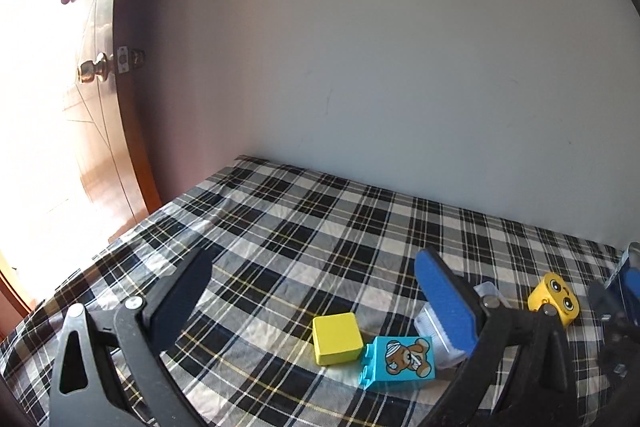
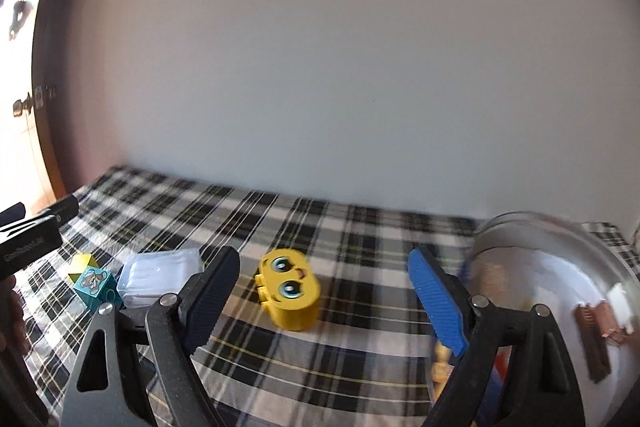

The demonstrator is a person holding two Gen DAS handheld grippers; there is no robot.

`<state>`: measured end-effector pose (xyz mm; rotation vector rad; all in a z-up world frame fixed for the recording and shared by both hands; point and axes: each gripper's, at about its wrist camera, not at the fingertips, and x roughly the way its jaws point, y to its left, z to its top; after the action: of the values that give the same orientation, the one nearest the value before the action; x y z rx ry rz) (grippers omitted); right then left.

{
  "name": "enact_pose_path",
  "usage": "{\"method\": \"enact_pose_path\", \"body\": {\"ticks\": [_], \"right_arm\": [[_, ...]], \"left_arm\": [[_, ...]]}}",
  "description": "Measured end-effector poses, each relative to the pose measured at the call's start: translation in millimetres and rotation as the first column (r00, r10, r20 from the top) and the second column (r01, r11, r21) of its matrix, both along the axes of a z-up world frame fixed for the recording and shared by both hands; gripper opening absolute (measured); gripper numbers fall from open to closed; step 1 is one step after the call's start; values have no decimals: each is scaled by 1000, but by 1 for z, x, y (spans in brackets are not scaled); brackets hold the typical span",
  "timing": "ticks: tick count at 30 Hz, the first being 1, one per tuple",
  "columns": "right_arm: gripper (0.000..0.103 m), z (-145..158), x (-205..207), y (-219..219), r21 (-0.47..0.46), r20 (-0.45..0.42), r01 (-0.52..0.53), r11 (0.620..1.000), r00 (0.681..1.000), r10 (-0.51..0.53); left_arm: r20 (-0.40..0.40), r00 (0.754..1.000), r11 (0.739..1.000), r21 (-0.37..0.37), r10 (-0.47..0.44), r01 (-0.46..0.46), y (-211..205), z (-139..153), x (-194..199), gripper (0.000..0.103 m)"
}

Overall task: Organize rigid objects
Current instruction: 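Grasp the yellow face brick with the right tool while the left tool grasps the clear plastic box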

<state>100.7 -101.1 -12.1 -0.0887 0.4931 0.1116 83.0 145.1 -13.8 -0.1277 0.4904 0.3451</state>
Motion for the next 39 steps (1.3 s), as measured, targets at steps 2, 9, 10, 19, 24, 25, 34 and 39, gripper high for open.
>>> {"method": "enact_pose_path", "body": {"ticks": [2,9,10,19,24,25,34,39], "right_arm": [[86,-7,15,7,-14,-64,-20,1000,998,19],[72,-30,47,30,-101,-252,-58,993,967,31],[72,-32,50,29,-99,-269,-57,993,963,28],[46,-44,58,17,-11,-364,-76,997,929,67],[46,-29,20,4,37,-269,-71,997,960,78],[46,-26,11,1,33,-253,-64,997,965,71],[46,-22,-47,-31,92,-227,-48,995,971,68],[46,-24,-45,-30,108,-246,-58,992,966,83]], "left_arm": [[-11,1000,1000,-3,-10,10,1,0,3,102],[-52,993,994,17,-104,105,-11,-1,13,102],[-59,990,991,23,-128,129,-15,-2,16,102],[-215,894,878,204,-392,434,-70,-11,22,102],[-298,818,794,232,-492,562,-90,-18,31,102],[-322,804,783,229,-500,579,-94,-21,36,102],[-441,720,768,101,-536,633,-101,-43,71,84],[-398,703,792,-117,-590,599,-87,-45,79,54]]}}
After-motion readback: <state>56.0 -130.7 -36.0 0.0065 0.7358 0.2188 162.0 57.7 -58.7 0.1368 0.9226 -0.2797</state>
